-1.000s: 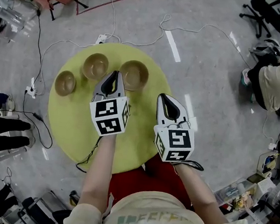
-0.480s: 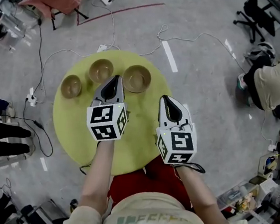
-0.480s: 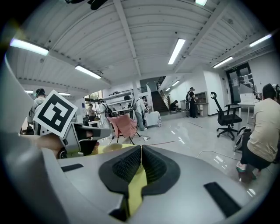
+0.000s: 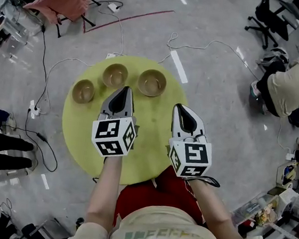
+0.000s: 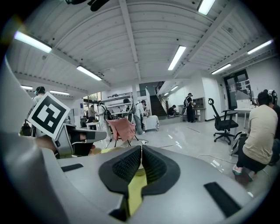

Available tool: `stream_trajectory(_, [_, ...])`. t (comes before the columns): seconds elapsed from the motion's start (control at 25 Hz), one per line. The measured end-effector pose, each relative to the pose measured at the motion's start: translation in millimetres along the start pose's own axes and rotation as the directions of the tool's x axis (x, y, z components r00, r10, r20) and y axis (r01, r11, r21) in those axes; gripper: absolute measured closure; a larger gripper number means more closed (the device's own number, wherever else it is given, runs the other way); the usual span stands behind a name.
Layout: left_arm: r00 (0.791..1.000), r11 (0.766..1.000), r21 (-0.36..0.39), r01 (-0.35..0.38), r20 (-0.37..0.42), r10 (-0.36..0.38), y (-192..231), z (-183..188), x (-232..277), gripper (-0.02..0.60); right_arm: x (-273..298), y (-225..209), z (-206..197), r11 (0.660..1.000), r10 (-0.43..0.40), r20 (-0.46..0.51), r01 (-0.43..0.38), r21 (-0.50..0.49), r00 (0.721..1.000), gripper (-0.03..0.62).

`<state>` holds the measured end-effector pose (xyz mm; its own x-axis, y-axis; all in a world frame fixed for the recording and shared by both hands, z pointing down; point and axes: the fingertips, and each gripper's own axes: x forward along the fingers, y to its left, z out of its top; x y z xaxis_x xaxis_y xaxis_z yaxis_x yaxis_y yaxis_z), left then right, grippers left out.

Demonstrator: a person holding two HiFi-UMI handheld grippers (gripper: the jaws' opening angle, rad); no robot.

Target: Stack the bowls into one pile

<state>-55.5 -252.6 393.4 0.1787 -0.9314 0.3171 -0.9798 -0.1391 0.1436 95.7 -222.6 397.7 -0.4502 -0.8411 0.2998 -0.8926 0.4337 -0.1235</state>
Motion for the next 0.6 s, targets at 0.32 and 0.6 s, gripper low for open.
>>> stream_trajectory(0.32, [0.999,1.000,-0.019,0.021,0.030,-0.020,0.5,4.7,-39.3,0.558,-23.7,15.8,14.1,1.000,-0.023,0.043,0.024,-0.019,0.999,0.557])
stream_trajectory(0.6, [0.998,0.999,-0.020,0.050,0.042,-0.049,4.8,3.6,-67.6,0.558,-40.4,37.2,19.7,0.998,-0.035,0.068,0.037,-0.040,0.997,0.557])
